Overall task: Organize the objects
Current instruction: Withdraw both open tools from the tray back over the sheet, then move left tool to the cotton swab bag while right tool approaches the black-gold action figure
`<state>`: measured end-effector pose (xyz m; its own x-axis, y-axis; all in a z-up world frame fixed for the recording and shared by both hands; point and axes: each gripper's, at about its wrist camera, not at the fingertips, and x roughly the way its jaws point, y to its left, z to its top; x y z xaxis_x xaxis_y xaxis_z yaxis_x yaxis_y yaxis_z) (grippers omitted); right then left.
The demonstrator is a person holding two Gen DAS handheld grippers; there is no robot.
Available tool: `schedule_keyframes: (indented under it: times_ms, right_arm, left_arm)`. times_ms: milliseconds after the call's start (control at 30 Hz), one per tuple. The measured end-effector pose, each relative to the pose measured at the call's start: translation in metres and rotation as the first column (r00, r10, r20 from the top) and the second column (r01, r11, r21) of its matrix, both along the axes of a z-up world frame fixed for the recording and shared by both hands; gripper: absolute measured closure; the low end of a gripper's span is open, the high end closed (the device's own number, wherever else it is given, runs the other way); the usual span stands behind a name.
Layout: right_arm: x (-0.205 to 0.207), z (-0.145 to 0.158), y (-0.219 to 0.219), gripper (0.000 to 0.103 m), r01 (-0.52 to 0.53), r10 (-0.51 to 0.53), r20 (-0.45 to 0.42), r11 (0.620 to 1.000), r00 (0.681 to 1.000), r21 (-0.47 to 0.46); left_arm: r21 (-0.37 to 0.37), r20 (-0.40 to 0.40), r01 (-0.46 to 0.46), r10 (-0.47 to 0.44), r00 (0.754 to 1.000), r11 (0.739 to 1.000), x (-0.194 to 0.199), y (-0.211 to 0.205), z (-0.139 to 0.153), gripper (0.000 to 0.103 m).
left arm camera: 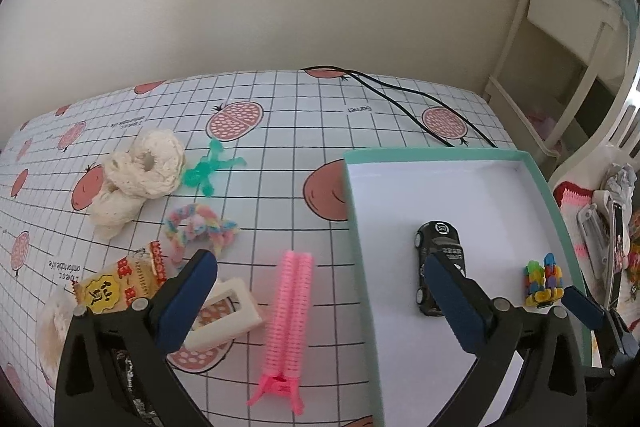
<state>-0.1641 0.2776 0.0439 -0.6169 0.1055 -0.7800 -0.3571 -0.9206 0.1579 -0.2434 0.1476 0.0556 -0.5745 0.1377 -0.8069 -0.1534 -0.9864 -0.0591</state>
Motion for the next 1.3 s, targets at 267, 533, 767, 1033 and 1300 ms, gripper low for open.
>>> schedule_keyframes:
  times_ms: [267, 533, 767, 1033, 1300]
  right_arm:
    - [-0.005, 0.021, -0.024, 0.001, -0.030, 0.032, -0.044, 0.998, 0.999, 0.050]
    - [-0.015, 0.038, -0.072, 0.001, -0.105, 0.110, -0.086, 0.993, 0.990, 0.061]
    - [-0.021, 0.041, -0.114, 0.001, -0.158, 0.163, -0.086, 0.985, 0.983, 0.064]
    - [-0.025, 0.037, -0.153, 0.001, -0.217, 0.219, -0.070, 0.975, 0.973, 0.039]
    - [-0.033, 0.029, -0.193, 0.001, -0.290, 0.292, -0.034, 0.956, 0.956, 0.049]
  left_arm:
    - [0.042, -0.013, -0.037, 0.038, 0.999, 0.998, 0.005, -0.035, 0.016, 0.000]
    - [0.065, -0.036, -0.108, 0.110, 0.993, 0.992, 0.016, -0.093, 0.034, 0.000]
    - [0.086, -0.040, -0.165, 0.169, 0.985, 0.983, 0.027, -0.140, 0.038, 0.000]
    - [0.099, -0.003, -0.204, 0.205, 0.979, 0.974, 0.037, -0.179, 0.030, 0.000]
    - [0.107, 0.061, -0.276, 0.271, 0.961, 0.955, 0.039, -0.219, 0.010, 0.000]
